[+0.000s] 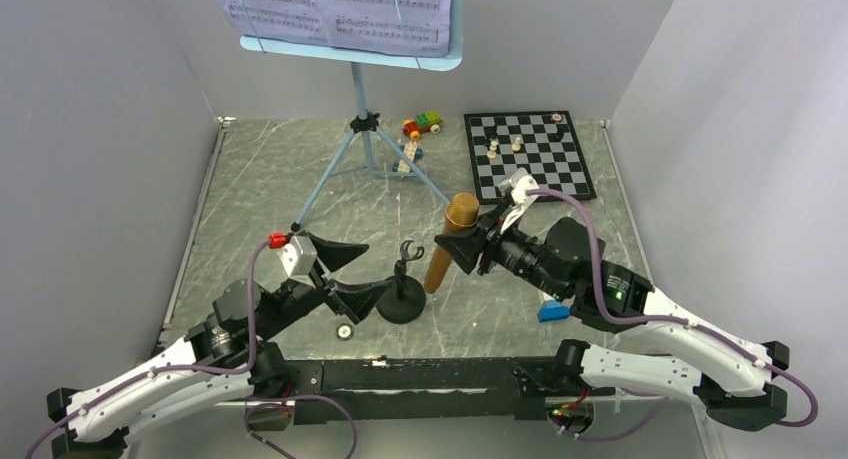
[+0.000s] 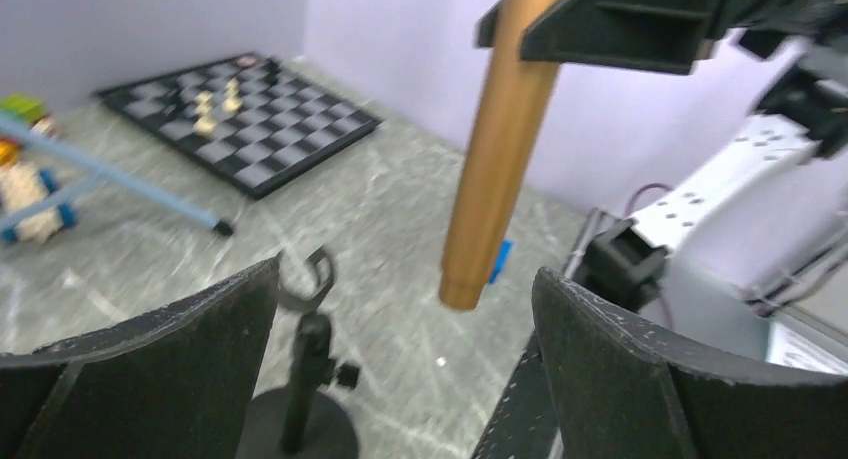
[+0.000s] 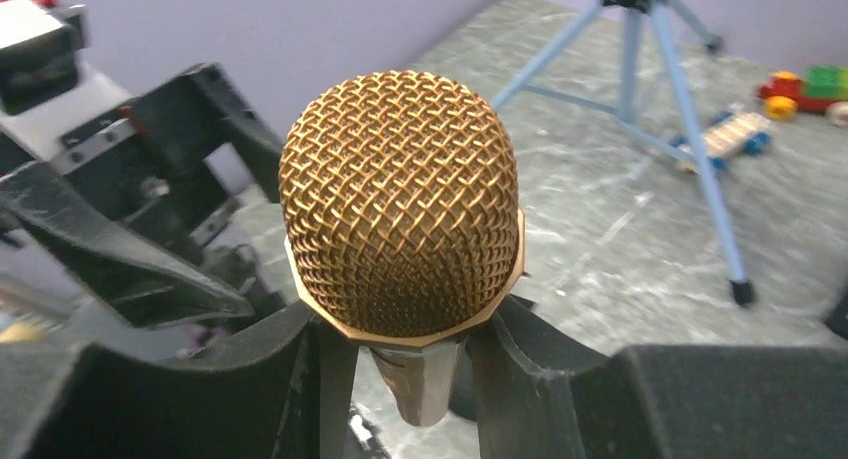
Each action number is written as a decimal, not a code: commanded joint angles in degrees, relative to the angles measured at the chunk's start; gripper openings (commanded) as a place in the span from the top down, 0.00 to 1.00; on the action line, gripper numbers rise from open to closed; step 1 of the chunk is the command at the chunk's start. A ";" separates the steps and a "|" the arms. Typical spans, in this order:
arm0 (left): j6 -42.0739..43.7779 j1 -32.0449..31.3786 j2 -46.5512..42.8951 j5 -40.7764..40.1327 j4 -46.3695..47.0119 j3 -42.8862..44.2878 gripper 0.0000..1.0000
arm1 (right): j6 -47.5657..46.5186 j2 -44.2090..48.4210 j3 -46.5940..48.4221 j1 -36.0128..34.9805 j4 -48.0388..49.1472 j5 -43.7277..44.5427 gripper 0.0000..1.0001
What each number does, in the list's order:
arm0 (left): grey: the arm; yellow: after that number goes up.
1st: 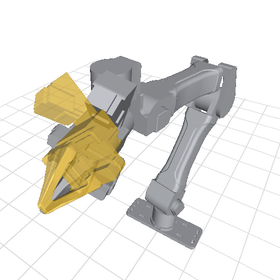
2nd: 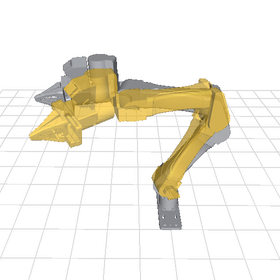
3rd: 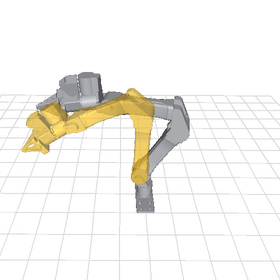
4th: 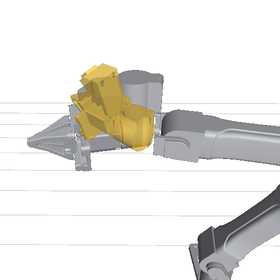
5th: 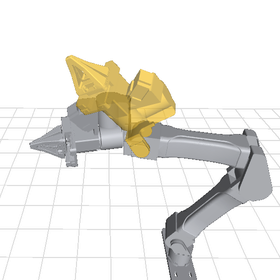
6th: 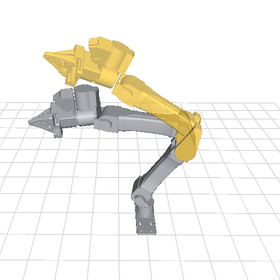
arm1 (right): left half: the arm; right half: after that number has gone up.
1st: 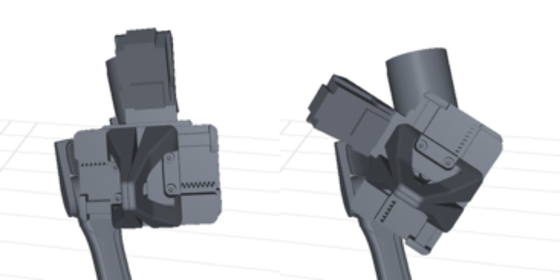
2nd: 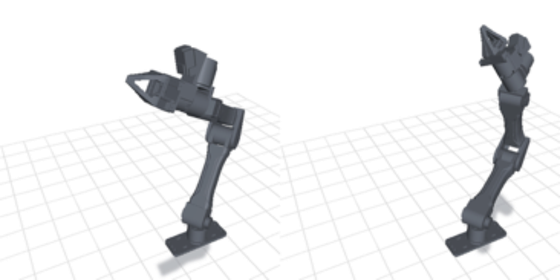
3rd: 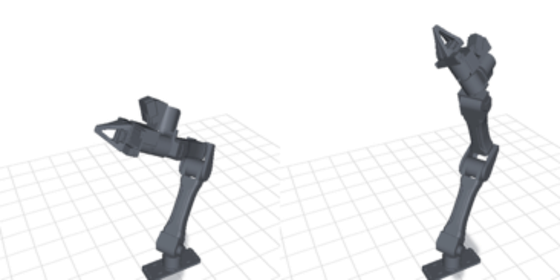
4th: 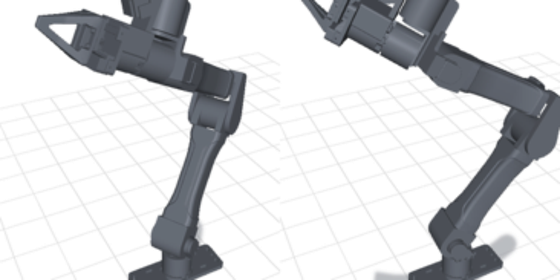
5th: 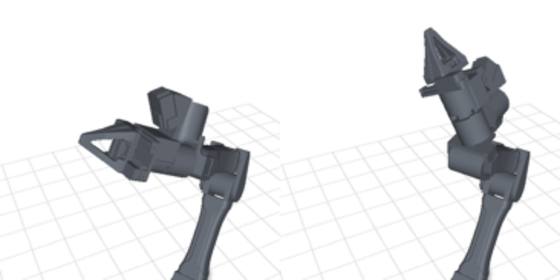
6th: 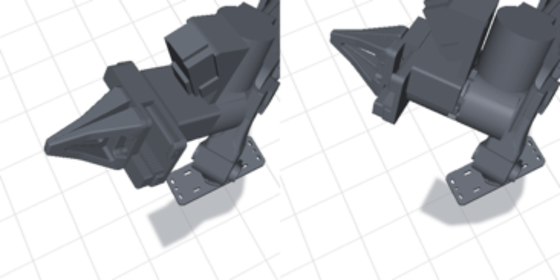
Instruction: Pack up the instrument practice props
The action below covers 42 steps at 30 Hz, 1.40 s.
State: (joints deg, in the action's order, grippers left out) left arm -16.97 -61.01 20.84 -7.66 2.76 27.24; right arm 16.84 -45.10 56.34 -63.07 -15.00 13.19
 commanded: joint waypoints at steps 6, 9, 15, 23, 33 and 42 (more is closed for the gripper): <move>3.18 -0.25 11.72 19.43 5.85 12.85 0.01 | 5.08 -8.51 11.70 0.05 3.84 -19.96 1.00; 3.08 -0.25 14.55 20.86 6.95 13.75 0.01 | 6.34 -10.77 12.68 -0.03 6.21 -22.66 1.00; 3.19 -0.25 16.38 19.86 7.48 12.95 0.02 | 8.49 -12.87 12.93 -0.13 10.65 -25.92 1.00; 2.76 -0.25 16.11 19.21 5.32 12.27 0.83 | 9.54 -13.84 12.38 -0.13 11.93 -26.69 0.70; -2.13 0.07 8.74 -17.07 -15.99 13.71 1.00 | 8.55 -7.17 9.85 1.09 2.81 -10.24 0.01; -7.87 45.13 17.98 -7.66 -36.04 17.29 1.00 | 7.98 -1.07 3.78 1.12 -0.21 -2.09 0.03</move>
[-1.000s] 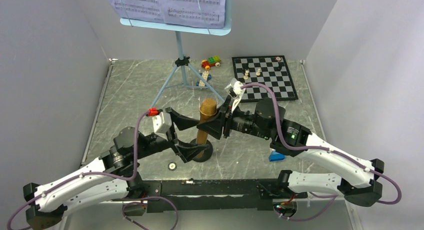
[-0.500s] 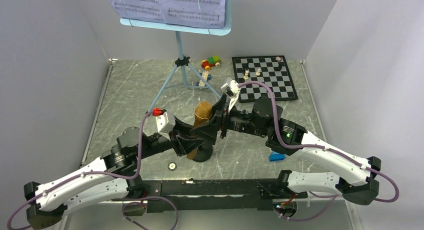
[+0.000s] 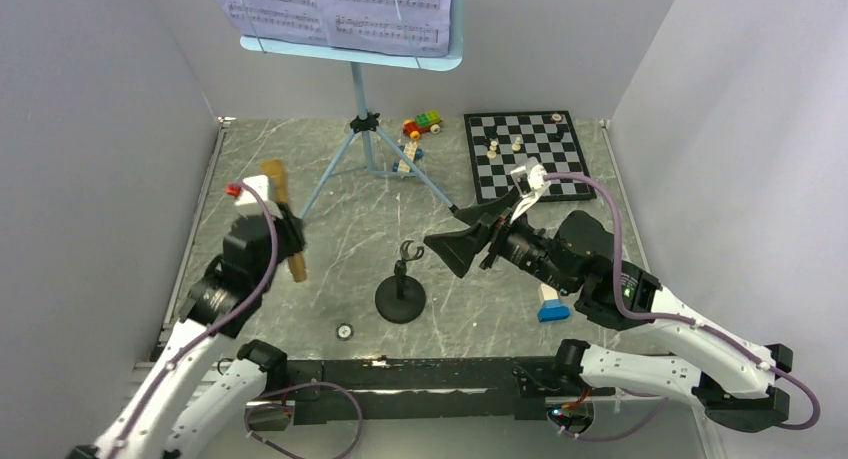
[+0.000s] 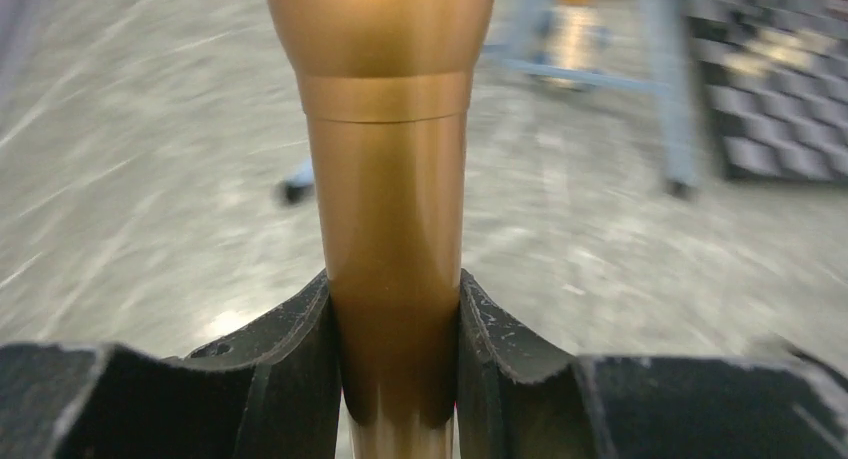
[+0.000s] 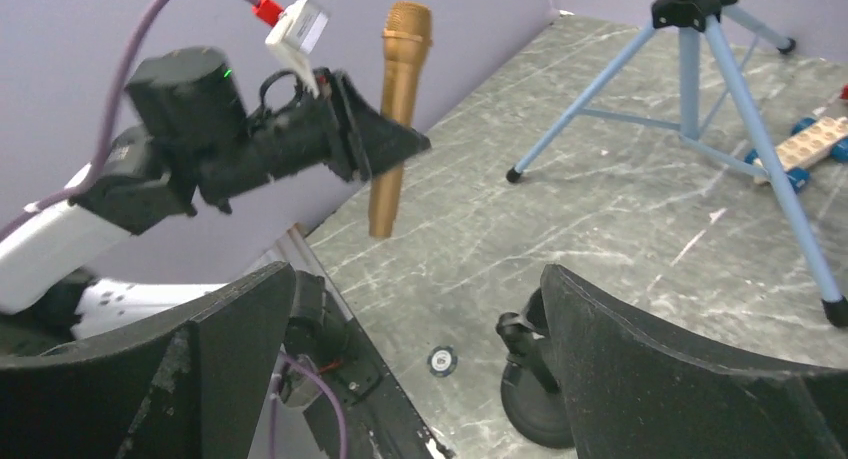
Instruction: Pack up the instrument practice props
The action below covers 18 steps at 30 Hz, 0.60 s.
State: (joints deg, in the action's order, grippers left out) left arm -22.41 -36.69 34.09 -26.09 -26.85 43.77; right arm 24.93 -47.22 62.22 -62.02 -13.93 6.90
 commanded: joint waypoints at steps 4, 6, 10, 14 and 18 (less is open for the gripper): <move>-4.07 39.09 12.58 23.43 -2.29 -0.51 1.00 | 0.45 4.05 -4.75 0.06 -1.45 4.68 0.03; -4.51 42.76 17.38 23.10 -1.21 0.59 1.00 | 0.47 6.03 -5.97 0.06 -1.72 4.92 0.03; -7.36 48.52 27.69 23.22 2.43 1.94 1.00 | 0.04 8.66 -7.20 0.06 -3.44 5.41 0.03; -8.57 51.57 36.10 22.18 5.36 3.99 1.00 | -1.17 9.69 -7.82 0.06 -5.28 6.02 0.03; -7.26 54.45 43.59 21.64 5.89 7.20 1.00 | -3.32 10.08 -9.13 0.06 -5.58 7.34 0.03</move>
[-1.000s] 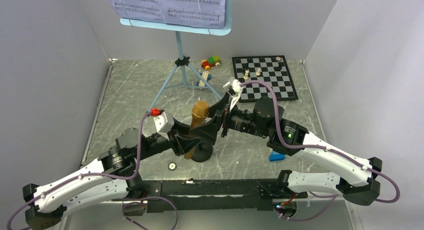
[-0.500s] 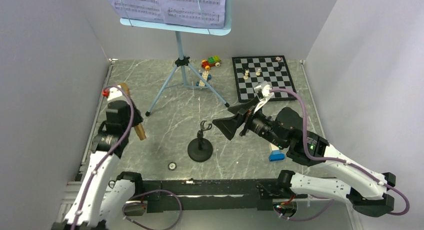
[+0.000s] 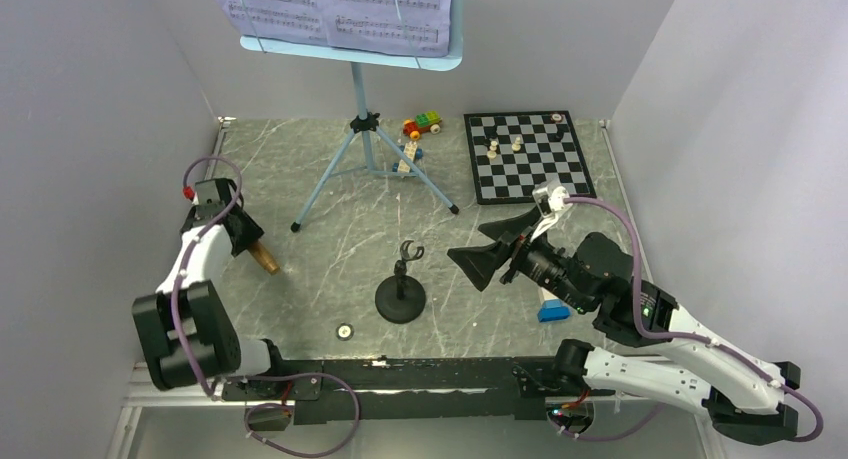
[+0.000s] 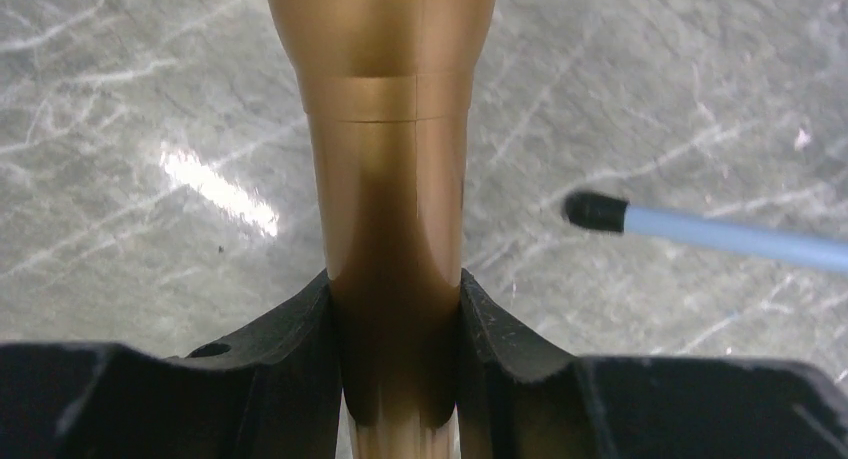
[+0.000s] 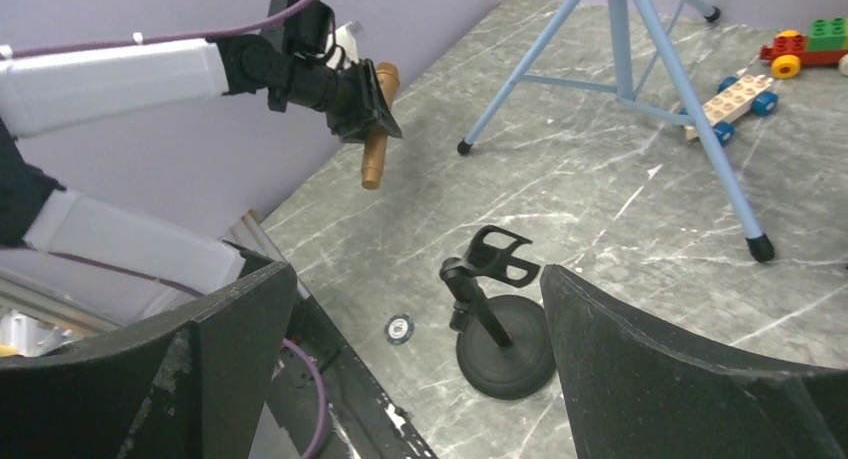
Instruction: Pack up the instrument practice props
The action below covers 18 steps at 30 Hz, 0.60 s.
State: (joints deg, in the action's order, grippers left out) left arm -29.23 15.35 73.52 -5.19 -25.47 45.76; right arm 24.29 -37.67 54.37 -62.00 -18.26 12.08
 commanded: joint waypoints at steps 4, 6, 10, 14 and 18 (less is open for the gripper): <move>0.87 4.58 9.14 0.02 3.58 7.95 1.00 | -4.57 0.32 -1.98 0.03 -1.29 2.76 0.02; 2.20 4.92 10.82 -1.07 3.10 8.91 0.92 | -5.17 0.33 -2.05 0.03 -1.50 2.93 0.02; 4.94 5.16 13.48 -3.36 3.33 9.85 0.79 | -5.83 1.40 -2.90 0.03 -1.73 3.66 0.02; 6.34 5.50 15.72 -4.45 4.26 9.30 0.79 | -5.84 3.03 -3.79 0.04 -2.59 4.77 0.02; 6.86 5.82 18.02 -5.44 4.13 8.74 0.76 | -6.00 4.19 -4.18 0.03 -3.31 5.58 0.02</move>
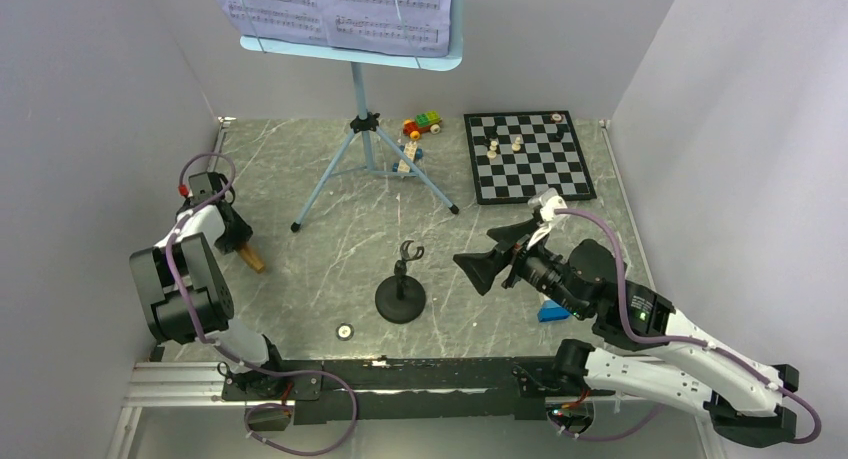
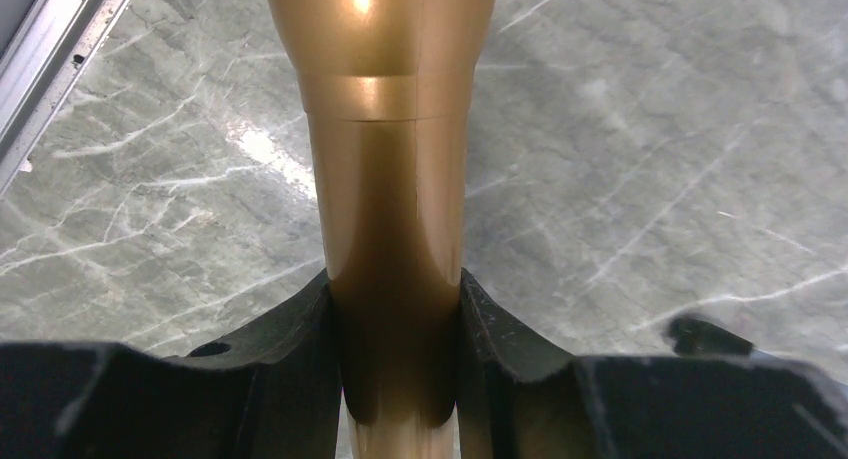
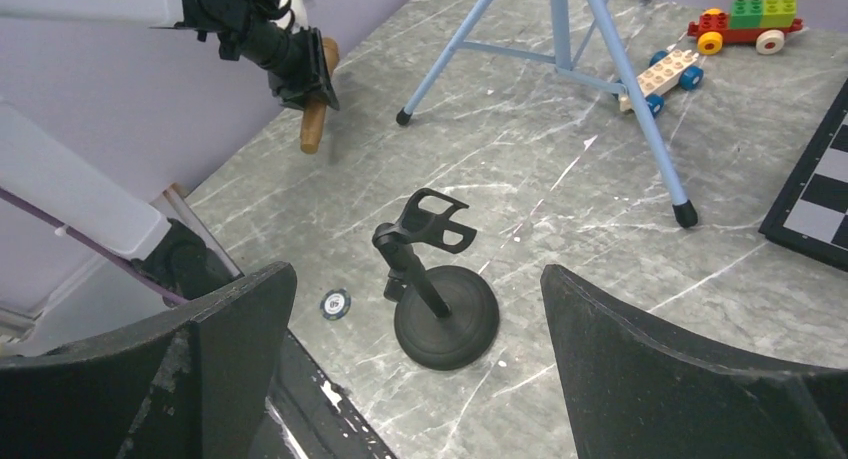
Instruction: Pack up the instrument practice props
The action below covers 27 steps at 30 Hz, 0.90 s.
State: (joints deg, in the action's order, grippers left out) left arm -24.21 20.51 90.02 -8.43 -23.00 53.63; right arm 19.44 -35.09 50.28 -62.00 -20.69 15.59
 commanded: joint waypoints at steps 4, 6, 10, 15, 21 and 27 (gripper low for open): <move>2.32 0.81 3.27 -3.06 2.01 -0.22 0.70 | -1.09 1.78 -0.10 0.05 -1.17 2.63 0.02; 2.41 0.89 3.94 -3.38 2.48 -0.98 0.64 | -0.98 1.80 -0.10 0.06 -1.33 3.07 0.02; 2.42 0.85 5.96 -2.37 2.54 -1.19 0.61 | -1.40 2.22 1.02 0.02 -2.96 4.36 0.01; 1.89 0.87 6.53 -1.89 2.26 -0.67 0.58 | -2.45 3.78 2.67 0.03 -4.36 5.81 0.01; 1.43 0.73 6.06 -1.56 -0.15 0.16 0.35 | -1.85 3.60 2.26 0.07 -4.81 6.04 0.00; -0.31 0.76 0.36 -1.65 -1.94 -0.68 0.09 | -0.02 3.02 1.95 0.03 -4.82 4.93 0.00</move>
State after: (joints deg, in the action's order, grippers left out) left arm -22.33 20.97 94.56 -10.39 -21.69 53.15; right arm 18.41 -31.88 50.85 -61.98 -25.36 20.60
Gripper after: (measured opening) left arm 0.834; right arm 0.993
